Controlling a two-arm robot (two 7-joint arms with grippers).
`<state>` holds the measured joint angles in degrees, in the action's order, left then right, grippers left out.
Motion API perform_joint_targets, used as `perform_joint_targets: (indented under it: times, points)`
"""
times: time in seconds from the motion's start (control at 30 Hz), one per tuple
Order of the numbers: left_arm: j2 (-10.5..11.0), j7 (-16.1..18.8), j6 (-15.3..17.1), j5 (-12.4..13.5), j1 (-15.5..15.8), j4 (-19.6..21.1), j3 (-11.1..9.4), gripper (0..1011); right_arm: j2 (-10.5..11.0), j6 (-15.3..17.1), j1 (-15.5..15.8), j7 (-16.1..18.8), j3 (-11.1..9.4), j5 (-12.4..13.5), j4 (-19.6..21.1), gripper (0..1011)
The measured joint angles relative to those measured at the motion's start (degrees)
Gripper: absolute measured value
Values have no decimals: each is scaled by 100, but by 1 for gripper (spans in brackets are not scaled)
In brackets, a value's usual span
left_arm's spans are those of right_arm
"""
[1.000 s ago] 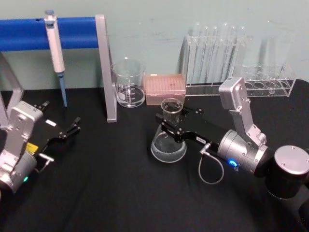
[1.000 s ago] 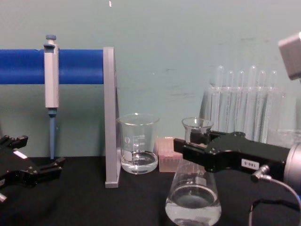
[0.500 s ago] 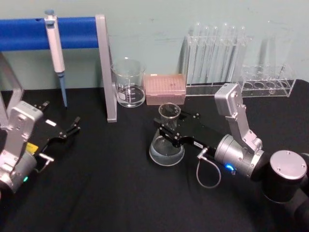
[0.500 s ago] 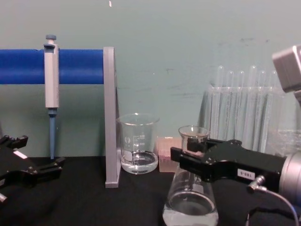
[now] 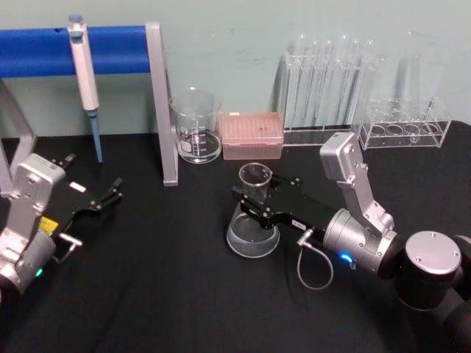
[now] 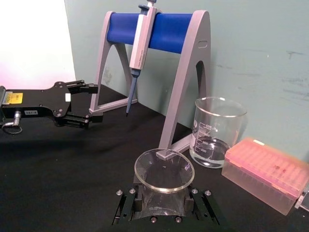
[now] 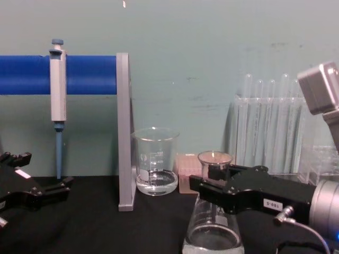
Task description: Grasp the erlenmeyer flask with one hand, shake it three times, then place it back.
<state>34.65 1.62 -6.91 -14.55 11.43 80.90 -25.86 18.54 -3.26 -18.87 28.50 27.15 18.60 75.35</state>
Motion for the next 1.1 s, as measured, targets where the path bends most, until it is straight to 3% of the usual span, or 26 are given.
perform_joint_targets:
  times: [1.1]
  points:
    - [0,0,0,0,0,0,0,1001,-58,55,-110,67,62,-59,-184,457]
